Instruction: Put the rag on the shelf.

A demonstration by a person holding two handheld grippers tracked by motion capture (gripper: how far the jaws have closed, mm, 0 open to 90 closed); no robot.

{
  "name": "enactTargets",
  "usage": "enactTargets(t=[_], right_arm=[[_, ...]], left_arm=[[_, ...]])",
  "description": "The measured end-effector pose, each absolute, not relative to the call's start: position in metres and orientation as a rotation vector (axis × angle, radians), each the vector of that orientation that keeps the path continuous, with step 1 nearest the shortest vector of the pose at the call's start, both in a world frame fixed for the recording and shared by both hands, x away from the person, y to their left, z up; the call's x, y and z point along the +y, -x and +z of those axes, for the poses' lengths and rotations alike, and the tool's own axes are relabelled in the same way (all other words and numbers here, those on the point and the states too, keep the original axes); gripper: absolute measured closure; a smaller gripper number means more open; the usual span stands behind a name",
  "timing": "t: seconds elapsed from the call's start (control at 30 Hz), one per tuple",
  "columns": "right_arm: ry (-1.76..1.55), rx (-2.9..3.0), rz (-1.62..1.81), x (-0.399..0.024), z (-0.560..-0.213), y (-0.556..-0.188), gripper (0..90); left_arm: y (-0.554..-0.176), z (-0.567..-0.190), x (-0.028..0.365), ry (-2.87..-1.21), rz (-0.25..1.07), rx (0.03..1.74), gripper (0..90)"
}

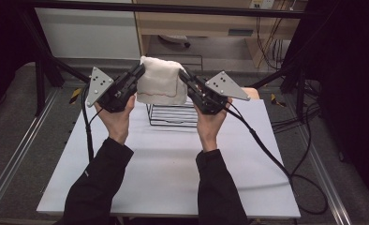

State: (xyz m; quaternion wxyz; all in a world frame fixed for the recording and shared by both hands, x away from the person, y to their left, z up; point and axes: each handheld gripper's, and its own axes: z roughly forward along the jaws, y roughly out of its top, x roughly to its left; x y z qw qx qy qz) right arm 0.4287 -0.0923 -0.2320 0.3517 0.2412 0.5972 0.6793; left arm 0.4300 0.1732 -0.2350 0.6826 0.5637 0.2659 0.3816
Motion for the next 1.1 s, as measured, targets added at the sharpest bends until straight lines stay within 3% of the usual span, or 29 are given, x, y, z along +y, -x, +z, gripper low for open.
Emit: enactTargets(t=[1.1], right_arm=[[-0.634, 1.488, 1.726, -0.098, -0.186, -0.476, 83.4]], left_arm=[[-0.479, -0.19, 0.16, -1.234, 0.879, 0.592, 84.8]])
